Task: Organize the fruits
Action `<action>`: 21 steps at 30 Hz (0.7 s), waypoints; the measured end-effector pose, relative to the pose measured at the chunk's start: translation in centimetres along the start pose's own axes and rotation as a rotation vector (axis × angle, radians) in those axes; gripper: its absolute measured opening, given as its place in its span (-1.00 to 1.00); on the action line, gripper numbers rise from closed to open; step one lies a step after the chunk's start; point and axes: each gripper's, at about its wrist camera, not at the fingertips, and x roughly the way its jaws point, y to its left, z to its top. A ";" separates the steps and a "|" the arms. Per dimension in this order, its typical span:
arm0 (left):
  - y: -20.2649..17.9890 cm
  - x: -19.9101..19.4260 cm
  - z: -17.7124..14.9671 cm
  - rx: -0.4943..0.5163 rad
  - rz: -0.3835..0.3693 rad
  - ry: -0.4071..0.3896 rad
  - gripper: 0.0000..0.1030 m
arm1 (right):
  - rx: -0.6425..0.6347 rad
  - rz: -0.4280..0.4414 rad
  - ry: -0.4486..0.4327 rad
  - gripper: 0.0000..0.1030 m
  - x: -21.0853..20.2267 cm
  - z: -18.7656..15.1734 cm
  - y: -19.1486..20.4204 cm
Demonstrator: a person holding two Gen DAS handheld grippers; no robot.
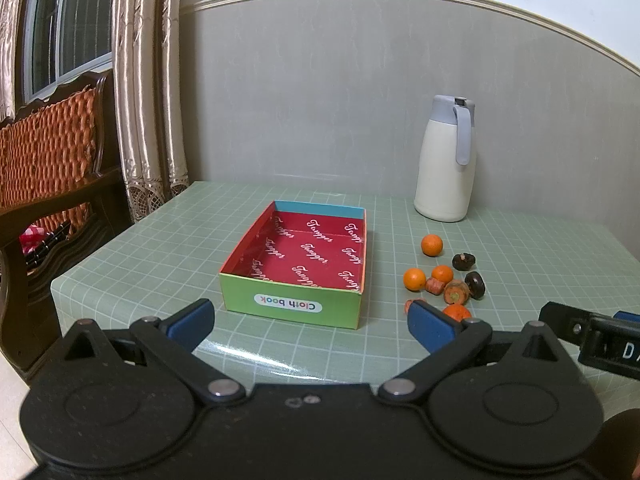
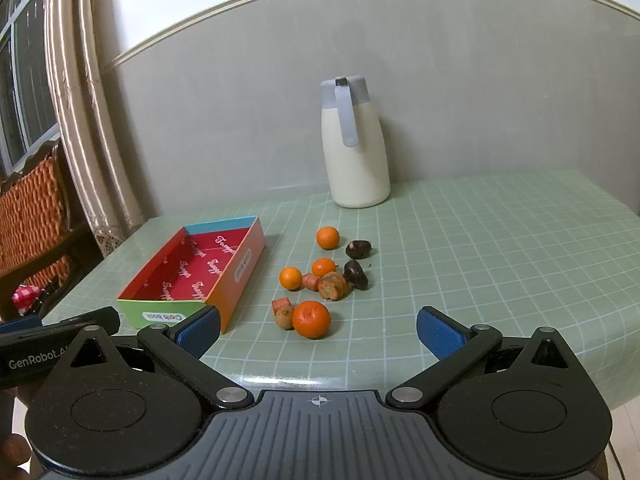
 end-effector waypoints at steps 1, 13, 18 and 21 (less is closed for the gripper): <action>0.0 0.0 0.0 0.000 0.000 0.000 0.89 | 0.001 0.000 0.000 1.00 0.0 0.0 0.0; -0.6 0.4 -0.2 0.033 0.000 -0.002 0.89 | 0.022 -0.022 -0.017 1.00 0.2 0.0 -1.2; -1.6 1.0 -0.4 0.085 -0.012 -0.011 0.89 | 0.046 -0.042 -0.022 1.00 0.8 -0.2 -2.5; -2.5 1.8 -0.6 0.130 -0.020 -0.015 0.89 | 0.056 -0.074 -0.032 1.00 1.3 -0.4 -3.6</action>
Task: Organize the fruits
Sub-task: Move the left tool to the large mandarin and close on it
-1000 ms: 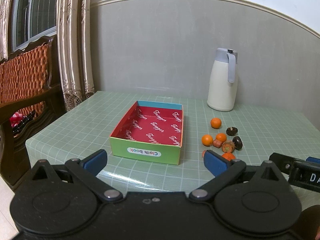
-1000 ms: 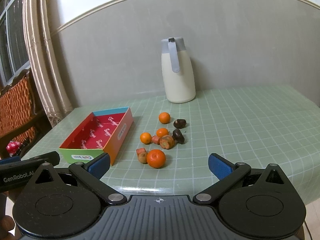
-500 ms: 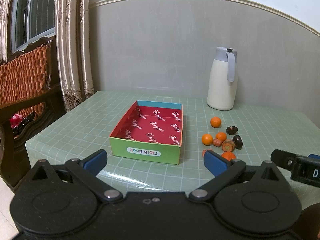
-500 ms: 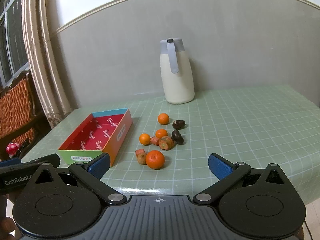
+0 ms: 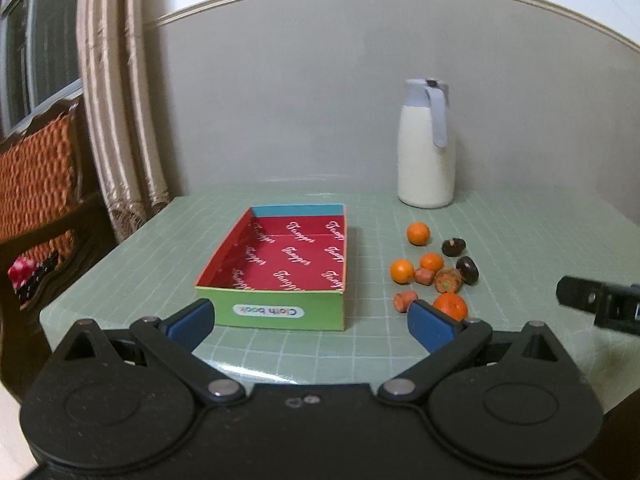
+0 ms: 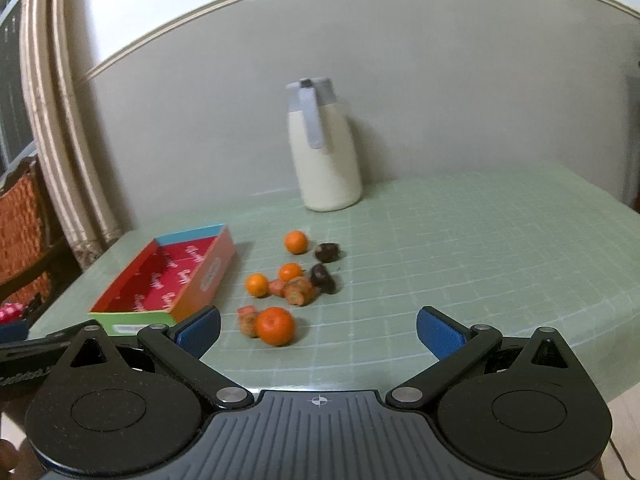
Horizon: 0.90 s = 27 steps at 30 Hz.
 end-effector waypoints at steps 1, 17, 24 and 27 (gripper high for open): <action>-0.4 0.3 -0.1 0.017 -0.004 -0.004 0.89 | 0.005 -0.009 -0.002 1.00 0.2 -0.1 -0.4; -9.9 7.2 -2.8 0.279 -0.208 -0.035 0.16 | 0.050 -0.174 -0.153 1.00 5.1 -0.5 -6.1; -11.5 10.6 -3.2 0.293 -0.208 0.001 0.09 | 0.076 -0.173 -0.175 1.00 6.8 -1.6 -7.5; -12.4 11.8 -3.2 0.312 -0.211 0.003 0.05 | 0.090 -0.169 -0.155 1.00 7.2 -1.7 -7.9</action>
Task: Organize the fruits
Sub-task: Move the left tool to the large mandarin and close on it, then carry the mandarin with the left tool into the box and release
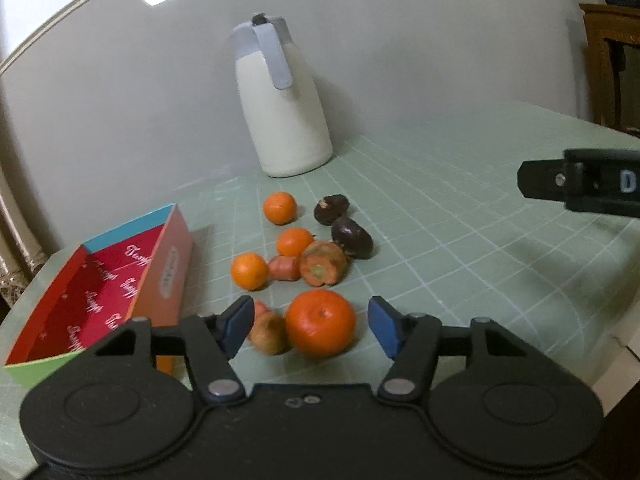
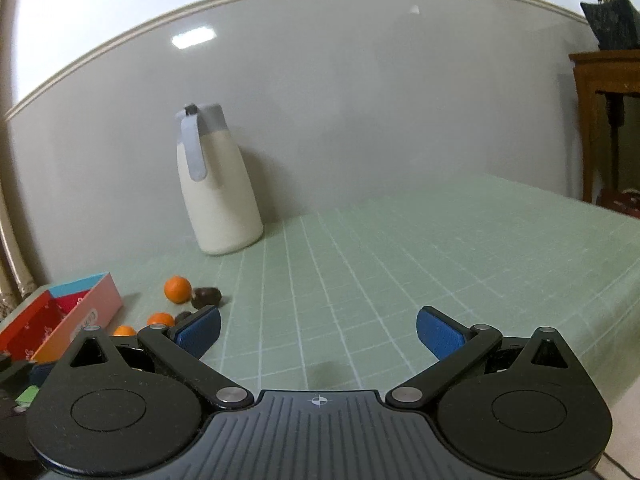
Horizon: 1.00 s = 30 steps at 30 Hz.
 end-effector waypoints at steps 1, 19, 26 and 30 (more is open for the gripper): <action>-0.1 0.5 0.0 0.004 0.000 0.001 0.05 | 0.006 0.001 0.004 1.00 0.1 -0.1 -0.1; 1.6 -0.2 0.3 -0.069 0.062 -0.125 -0.38 | -0.036 -0.004 0.025 1.00 1.0 -0.5 0.9; 8.4 -1.4 1.8 -0.158 0.202 -0.163 -0.38 | -0.086 0.032 0.039 1.00 1.3 -1.1 2.6; 12.2 -0.9 1.2 -0.208 0.272 -0.120 -0.38 | -0.122 0.068 0.050 1.00 1.4 -1.5 4.1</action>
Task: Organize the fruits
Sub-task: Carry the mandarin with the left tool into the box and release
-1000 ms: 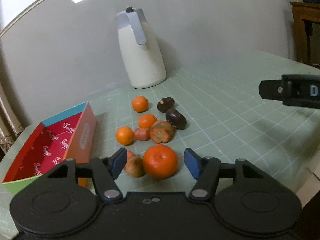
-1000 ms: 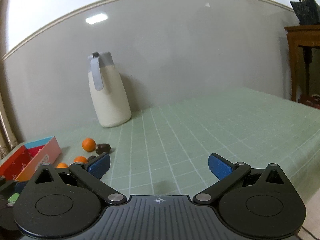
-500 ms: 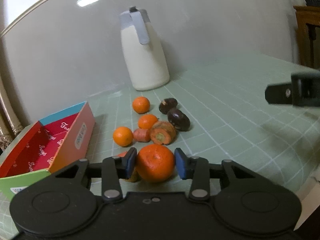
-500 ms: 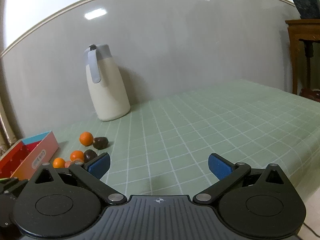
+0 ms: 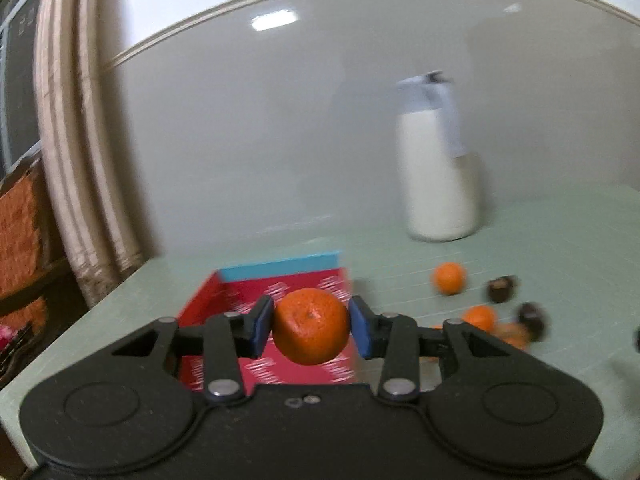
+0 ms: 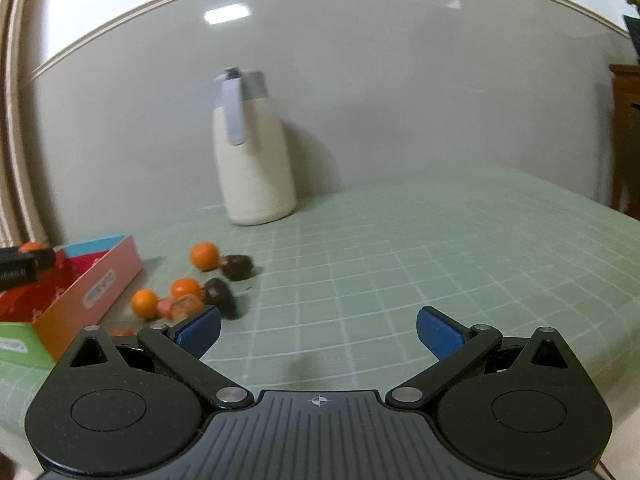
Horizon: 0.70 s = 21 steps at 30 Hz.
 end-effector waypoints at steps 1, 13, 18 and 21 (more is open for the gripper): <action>0.9 0.5 -0.1 -0.020 0.013 0.020 -0.38 | -0.007 0.007 0.002 1.00 0.1 0.0 0.3; 6.5 4.5 -2.4 -0.150 0.148 0.200 -0.36 | -0.129 0.102 -0.001 1.00 0.9 -0.9 4.9; 7.4 4.1 -2.8 -0.188 0.171 0.210 -0.30 | -0.195 0.136 -0.007 1.00 0.9 -0.9 6.9; 7.8 3.6 -2.9 -0.204 0.160 0.196 -0.10 | -0.198 0.176 0.066 1.00 1.9 -0.9 7.8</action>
